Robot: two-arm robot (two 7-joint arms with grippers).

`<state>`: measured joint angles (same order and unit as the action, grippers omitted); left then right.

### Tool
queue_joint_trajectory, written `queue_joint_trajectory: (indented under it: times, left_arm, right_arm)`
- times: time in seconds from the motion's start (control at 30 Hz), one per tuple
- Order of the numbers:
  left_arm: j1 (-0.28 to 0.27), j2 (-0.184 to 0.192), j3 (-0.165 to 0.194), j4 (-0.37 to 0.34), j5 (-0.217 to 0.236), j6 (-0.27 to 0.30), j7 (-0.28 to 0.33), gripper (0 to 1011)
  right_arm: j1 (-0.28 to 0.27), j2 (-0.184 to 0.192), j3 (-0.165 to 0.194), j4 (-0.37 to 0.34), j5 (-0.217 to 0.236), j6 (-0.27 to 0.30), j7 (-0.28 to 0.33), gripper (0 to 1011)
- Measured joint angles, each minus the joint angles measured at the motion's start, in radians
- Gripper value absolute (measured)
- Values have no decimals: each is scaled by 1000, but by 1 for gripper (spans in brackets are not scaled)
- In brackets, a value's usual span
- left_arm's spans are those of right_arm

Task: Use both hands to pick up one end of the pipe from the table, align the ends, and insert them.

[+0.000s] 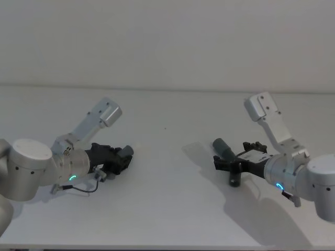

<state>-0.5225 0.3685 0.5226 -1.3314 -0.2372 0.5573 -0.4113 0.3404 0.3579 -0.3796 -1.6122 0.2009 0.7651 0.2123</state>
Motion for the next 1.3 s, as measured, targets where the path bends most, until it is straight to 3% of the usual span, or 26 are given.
queue_joint_trajectory:
  times: [0.8,1.3]
  left_arm:
    - [0,0,0,0,0,0,0,366]
    - [0,0,0,0,0,0,0,366]
  right_arm:
    - [52,-38,-16,113,-22,13,19,1001]
    - [53,-65,-2,135,-26,27,13,1001]
